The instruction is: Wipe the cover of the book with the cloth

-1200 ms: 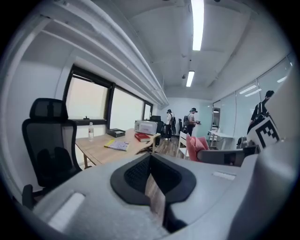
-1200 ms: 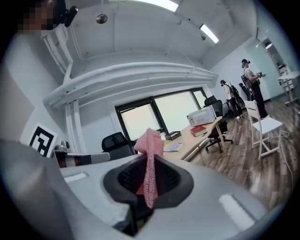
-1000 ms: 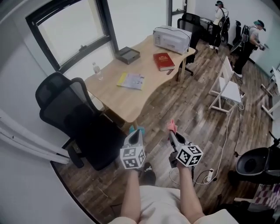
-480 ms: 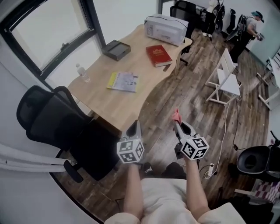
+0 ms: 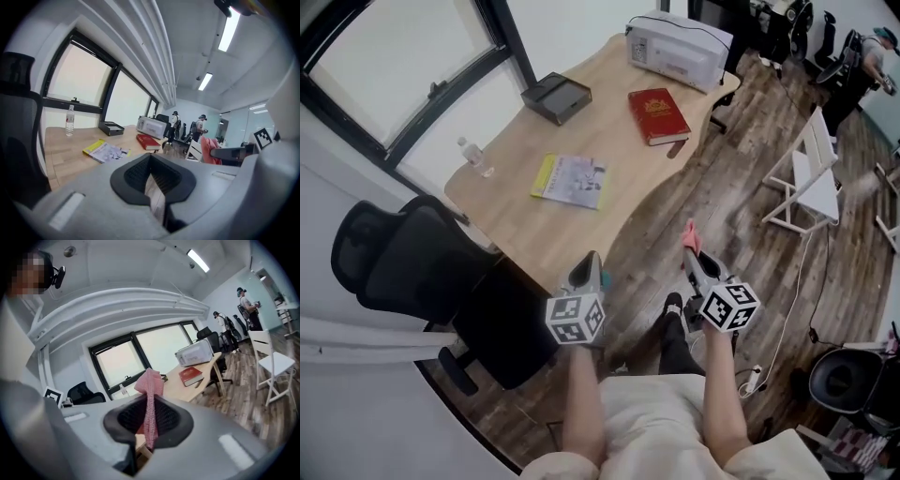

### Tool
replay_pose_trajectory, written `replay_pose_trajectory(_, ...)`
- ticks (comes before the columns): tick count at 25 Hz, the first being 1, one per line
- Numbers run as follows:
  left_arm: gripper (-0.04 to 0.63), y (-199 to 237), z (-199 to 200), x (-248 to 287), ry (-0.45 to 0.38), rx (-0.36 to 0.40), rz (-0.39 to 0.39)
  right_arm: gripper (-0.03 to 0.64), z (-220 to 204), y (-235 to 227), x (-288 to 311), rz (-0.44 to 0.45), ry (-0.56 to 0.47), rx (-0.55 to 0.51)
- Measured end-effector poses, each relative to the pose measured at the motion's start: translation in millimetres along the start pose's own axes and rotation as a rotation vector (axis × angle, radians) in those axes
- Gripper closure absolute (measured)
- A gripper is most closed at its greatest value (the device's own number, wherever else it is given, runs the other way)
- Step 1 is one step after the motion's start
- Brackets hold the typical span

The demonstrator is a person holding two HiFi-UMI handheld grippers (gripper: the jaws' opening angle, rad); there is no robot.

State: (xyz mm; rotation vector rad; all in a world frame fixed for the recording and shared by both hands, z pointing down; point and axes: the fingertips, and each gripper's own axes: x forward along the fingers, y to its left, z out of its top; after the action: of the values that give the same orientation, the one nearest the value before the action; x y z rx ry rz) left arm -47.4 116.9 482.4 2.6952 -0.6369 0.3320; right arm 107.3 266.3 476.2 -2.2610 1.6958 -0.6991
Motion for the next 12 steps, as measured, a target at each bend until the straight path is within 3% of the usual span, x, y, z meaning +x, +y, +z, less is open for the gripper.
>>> replay_pose_trajectory(4, 0.589, 15, 25, 49, -0.026, -0.118, 0.070, 0.584, 27, -10, 63, 0.141, 0.080, -0.067)
replay_pose_trajectory(12, 0.589, 28, 54, 123, -0.059, -0.123, 0.279, 0.584, 75, -41, 154, 0.354, 0.181, -0.228)
